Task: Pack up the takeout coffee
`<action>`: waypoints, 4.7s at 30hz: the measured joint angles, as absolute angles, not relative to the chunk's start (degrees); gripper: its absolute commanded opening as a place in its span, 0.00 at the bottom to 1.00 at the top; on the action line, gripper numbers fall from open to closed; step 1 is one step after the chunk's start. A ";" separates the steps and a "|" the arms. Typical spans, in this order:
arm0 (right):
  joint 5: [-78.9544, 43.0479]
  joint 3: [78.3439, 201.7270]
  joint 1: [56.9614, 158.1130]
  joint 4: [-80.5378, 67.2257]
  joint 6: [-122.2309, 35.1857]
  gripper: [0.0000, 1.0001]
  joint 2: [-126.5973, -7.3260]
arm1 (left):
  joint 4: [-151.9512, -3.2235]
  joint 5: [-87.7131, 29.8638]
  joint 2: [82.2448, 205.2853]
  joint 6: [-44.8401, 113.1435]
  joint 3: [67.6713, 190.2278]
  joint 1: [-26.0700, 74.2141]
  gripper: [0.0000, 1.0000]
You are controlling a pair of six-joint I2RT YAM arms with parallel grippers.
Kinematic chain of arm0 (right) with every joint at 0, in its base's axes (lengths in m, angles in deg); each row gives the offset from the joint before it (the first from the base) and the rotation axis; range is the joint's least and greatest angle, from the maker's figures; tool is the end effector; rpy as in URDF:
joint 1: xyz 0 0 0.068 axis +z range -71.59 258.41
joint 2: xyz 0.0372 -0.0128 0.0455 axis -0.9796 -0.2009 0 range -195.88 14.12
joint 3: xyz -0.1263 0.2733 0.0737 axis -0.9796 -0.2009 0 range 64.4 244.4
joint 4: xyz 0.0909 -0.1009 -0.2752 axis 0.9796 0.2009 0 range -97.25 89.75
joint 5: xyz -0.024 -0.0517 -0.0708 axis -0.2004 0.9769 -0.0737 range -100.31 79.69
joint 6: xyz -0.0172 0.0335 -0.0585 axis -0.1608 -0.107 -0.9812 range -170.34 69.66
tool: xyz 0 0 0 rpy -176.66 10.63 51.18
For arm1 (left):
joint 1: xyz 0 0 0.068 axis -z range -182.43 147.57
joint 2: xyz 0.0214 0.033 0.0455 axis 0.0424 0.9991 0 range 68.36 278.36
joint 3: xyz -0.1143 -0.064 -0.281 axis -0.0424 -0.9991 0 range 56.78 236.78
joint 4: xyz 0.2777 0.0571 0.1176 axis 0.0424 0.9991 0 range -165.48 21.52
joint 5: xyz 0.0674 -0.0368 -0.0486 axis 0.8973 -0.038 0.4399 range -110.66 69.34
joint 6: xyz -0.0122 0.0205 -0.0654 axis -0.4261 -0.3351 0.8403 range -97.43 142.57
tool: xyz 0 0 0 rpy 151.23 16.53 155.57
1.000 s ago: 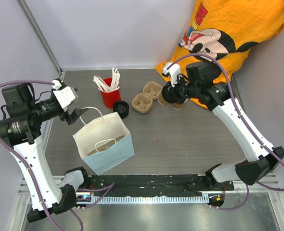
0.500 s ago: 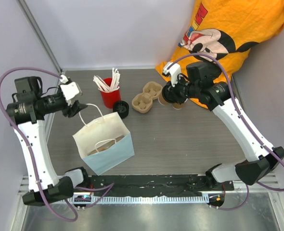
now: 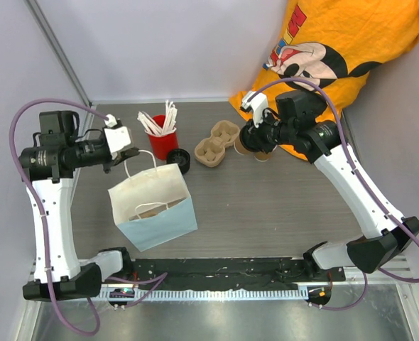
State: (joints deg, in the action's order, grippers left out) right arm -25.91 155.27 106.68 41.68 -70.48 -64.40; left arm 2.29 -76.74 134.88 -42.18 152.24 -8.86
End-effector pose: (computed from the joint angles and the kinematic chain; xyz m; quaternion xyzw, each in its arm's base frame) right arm 0.2891 0.1727 0.4544 -0.4185 0.7822 0.1524 0.4356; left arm 0.2005 -0.0247 0.5056 0.5469 0.6410 -0.1773 0.5085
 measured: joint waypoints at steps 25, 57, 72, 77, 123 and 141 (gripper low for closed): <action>-25.95 155.27 105.28 41.61 -69.87 0.01 -64.23 | -13.92 -71.82 136.32 -7.21 146.93 7.31 0.00; -23.68 155.27 101.74 39.51 -68.14 0.01 -64.23 | -35.67 -42.16 152.13 31.94 156.63 23.44 0.00; -21.05 161.98 100.67 39.97 -66.19 0.01 -66.19 | -37.59 -35.43 153.00 43.02 156.83 23.72 0.17; -21.89 171.12 100.65 42.03 -64.18 0.01 -70.30 | -38.51 -35.17 153.00 44.68 156.87 23.72 0.59; -41.05 175.49 111.99 41.63 -43.68 0.01 -79.83 | -36.00 -40.04 144.45 17.03 139.56 16.36 0.66; -32.92 172.49 116.71 41.46 -43.92 0.01 -80.42 | -36.02 -46.23 151.25 15.20 140.02 16.36 0.32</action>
